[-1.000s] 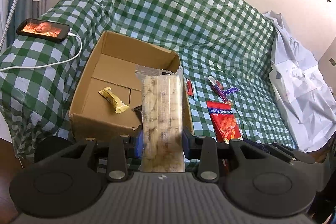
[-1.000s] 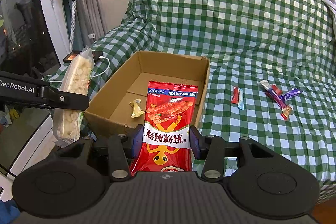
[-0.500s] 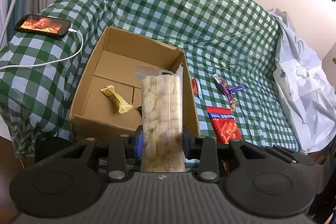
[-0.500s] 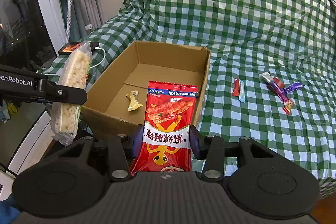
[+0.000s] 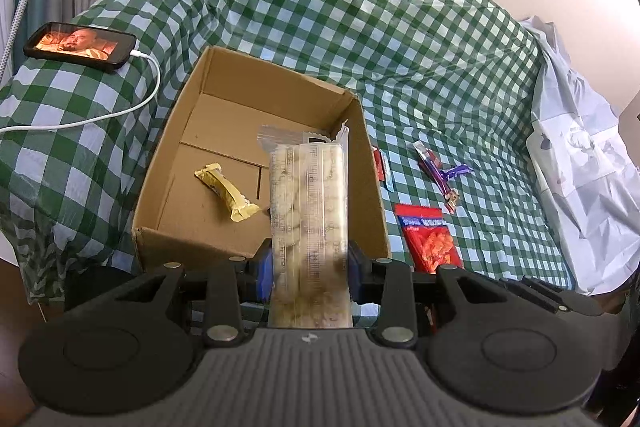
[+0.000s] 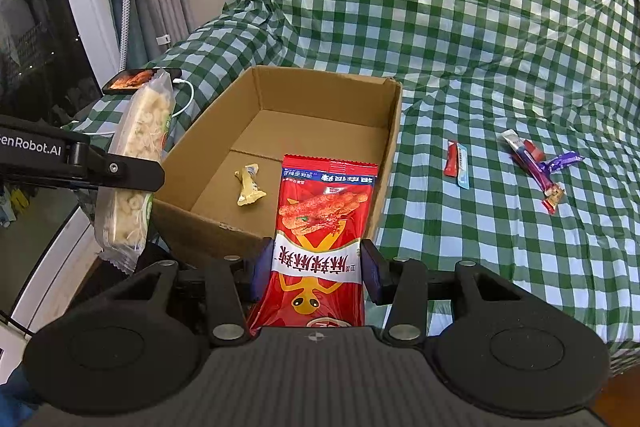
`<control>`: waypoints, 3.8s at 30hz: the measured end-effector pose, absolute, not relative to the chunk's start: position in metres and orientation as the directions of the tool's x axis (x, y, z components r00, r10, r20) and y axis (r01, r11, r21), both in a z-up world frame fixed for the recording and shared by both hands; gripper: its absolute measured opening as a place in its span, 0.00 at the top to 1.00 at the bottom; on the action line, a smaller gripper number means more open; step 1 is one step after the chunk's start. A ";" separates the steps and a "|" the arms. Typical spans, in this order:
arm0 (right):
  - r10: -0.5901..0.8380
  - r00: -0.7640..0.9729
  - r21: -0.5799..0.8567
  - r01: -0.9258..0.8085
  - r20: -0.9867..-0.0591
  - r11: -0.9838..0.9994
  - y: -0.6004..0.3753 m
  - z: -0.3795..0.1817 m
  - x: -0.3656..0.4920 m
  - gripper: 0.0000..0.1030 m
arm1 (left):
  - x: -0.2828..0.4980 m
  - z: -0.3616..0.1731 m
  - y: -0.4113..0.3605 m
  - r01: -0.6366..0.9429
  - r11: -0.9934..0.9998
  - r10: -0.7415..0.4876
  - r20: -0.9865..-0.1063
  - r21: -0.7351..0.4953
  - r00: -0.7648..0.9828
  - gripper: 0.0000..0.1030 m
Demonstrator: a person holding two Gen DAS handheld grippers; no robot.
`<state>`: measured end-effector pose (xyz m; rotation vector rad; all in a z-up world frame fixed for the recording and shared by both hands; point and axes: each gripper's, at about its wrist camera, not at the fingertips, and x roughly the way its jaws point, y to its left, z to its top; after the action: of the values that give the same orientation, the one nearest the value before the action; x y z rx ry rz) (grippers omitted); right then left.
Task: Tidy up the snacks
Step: 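Carry the cracker bag and red spicy-strip packet over the box with both grippers, then lower the cracker bag and red packet into the box with both grippers, then lift both tools out of the box and hold above it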
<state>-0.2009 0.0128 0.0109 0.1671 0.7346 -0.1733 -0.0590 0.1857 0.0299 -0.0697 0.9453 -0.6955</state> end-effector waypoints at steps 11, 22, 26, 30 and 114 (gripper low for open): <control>-0.079 0.731 0.109 0.205 -0.678 0.973 0.004 0.015 -0.175 0.54 | -0.039 0.020 0.177 0.494 0.796 -0.558 -0.741 -0.350 0.374 0.61; -0.046 0.714 0.132 0.192 -0.698 0.972 -0.013 0.004 -0.139 0.54 | -0.010 0.004 0.155 0.478 0.811 -0.527 -0.775 -0.337 0.348 0.61; -0.031 0.706 0.138 0.181 -0.708 0.974 -0.016 -0.002 -0.121 0.54 | 0.004 -0.005 0.147 0.466 0.819 -0.512 -0.791 -0.333 0.335 0.61; -0.022 0.695 0.139 0.176 -0.719 0.975 -0.021 -0.011 -0.102 0.54 | 0.017 -0.013 0.139 0.452 0.831 -0.492 -0.807 -0.324 0.327 0.61; -0.091 0.753 0.232 0.312 -0.652 0.921 -0.003 0.025 -0.219 0.10 | -0.111 0.038 0.176 0.470 0.878 -0.351 -0.784 -0.086 0.512 0.01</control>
<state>-0.2190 -0.0029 0.0250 0.3398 0.6863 -0.2251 -0.1107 0.1758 0.0378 0.1444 0.9076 -0.4960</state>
